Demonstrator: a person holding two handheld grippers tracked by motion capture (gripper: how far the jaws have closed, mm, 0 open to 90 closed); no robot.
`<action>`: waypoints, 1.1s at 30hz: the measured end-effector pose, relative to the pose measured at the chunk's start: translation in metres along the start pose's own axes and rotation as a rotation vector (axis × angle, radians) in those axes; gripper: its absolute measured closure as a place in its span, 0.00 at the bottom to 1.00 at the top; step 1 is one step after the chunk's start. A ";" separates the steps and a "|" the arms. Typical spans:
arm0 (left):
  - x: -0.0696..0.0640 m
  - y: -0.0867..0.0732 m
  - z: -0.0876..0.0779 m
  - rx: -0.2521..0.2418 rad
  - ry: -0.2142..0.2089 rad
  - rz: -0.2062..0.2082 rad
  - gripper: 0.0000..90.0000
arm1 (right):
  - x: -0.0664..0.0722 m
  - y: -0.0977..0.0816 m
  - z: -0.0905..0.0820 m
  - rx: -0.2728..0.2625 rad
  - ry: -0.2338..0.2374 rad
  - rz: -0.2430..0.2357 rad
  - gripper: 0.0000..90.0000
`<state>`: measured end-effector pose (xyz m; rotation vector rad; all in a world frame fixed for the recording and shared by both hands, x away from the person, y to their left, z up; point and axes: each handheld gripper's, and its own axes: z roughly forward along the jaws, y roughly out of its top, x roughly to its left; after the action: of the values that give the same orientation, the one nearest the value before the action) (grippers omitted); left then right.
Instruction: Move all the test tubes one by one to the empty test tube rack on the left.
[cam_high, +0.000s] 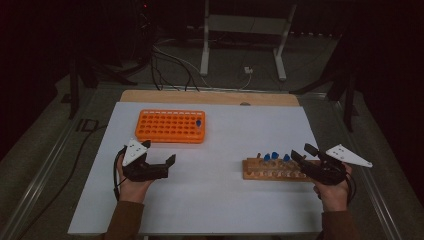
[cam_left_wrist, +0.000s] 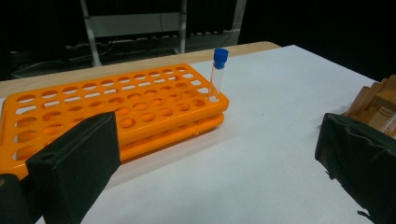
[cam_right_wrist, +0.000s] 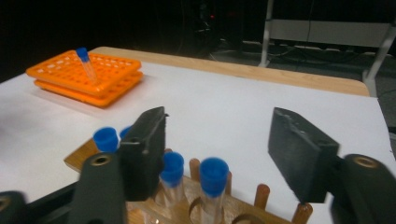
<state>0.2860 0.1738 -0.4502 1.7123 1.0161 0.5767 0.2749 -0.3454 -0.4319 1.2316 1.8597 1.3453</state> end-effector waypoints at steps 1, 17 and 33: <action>0.000 0.000 0.000 -0.002 0.000 -0.002 0.01 | 0.000 -0.001 0.000 0.003 0.001 0.000 0.48; -0.002 0.001 0.000 -0.003 -0.002 0.008 0.01 | -0.001 -0.021 0.007 0.068 0.029 -0.027 0.80; -0.003 0.002 0.001 -0.006 -0.004 0.011 0.01 | 0.002 -0.030 0.014 0.126 0.020 -0.060 0.85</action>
<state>0.2859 0.1705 -0.4482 1.7142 1.0018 0.5824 0.2749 -0.3399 -0.4644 1.2176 2.0056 1.2299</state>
